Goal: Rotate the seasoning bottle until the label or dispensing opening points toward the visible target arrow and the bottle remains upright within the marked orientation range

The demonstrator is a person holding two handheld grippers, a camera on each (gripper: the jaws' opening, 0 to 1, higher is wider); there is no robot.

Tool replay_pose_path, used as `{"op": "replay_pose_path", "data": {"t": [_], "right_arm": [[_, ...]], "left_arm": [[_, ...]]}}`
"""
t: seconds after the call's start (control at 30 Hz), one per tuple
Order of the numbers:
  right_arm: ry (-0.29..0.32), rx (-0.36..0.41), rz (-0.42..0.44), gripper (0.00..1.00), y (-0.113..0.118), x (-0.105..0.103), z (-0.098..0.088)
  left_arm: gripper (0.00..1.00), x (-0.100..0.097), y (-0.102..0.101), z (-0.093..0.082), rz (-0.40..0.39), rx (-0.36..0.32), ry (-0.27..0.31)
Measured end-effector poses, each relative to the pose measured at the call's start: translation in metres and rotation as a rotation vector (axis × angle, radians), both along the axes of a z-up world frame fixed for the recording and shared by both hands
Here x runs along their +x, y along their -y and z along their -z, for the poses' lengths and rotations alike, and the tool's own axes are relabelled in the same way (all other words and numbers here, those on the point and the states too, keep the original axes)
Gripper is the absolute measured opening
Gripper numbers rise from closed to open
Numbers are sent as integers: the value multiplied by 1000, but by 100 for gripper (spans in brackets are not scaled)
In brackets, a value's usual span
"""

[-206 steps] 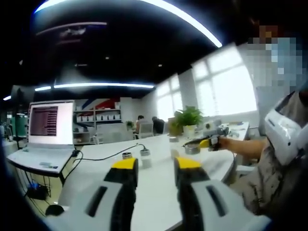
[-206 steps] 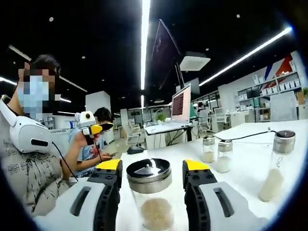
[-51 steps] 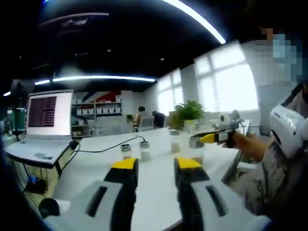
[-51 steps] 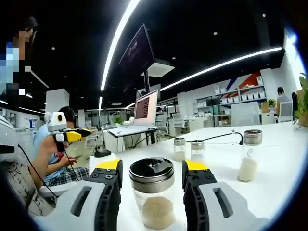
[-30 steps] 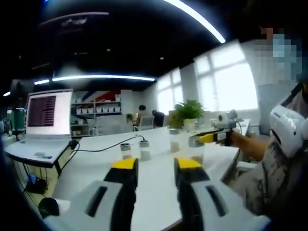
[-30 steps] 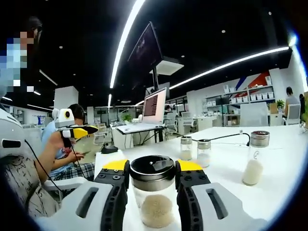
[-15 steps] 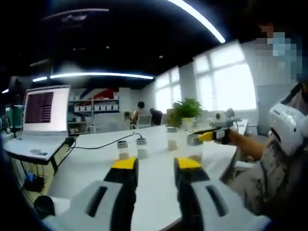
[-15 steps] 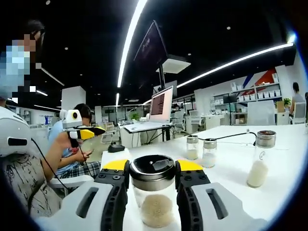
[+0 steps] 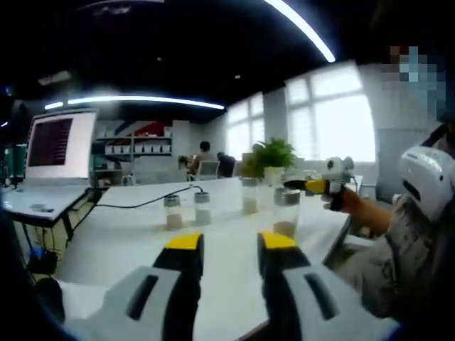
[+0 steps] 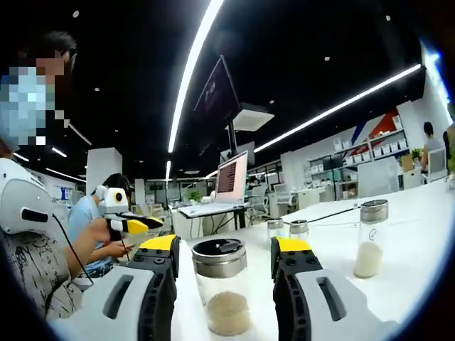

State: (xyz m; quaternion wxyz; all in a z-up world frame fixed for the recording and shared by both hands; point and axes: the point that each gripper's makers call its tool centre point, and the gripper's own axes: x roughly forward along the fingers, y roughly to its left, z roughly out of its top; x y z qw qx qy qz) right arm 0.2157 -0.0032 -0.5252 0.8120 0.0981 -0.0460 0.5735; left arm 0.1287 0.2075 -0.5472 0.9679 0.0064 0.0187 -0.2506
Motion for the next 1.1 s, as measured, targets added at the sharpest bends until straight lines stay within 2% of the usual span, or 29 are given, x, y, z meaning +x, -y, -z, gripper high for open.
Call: {"op": "replay_pose_path", "data": {"t": [0.1,0.2,0.3,0.37,0.43,0.47,0.53,0.6,0.73,0.97,1.1], "right_arm": [[8,32,59,48,17,3,-10],[20,92,109,40,35,3,-25],[47,149,158,36,53,-2,-39],[62,161,185,30,62,-6,-42],[114,130,215,29,69,-7,-38],[108,121,218,29,72,-6,-32],[56,117,221,28,78,-4,-22],[31,139,245,27,89,-1,-17],[17,142,261,24,100,-4,-13],[33,175,295,21,108,-8,-21],[4,180,305,19,108,-6,-18]], "left_arm": [[32,9,5,0,2,26,1],[31,22,2,-3,-36,42,2],[31,32,14,-18,-16,1,31],[31,41,24,-25,-2,1,44],[31,49,33,-31,5,3,50],[31,51,40,-36,18,-14,56],[31,49,56,-50,62,-37,91],[31,48,62,-58,61,-30,115],[31,55,59,-63,25,-35,137],[31,71,50,-61,-8,-59,146],[30,87,46,-63,-21,-87,123]]}}
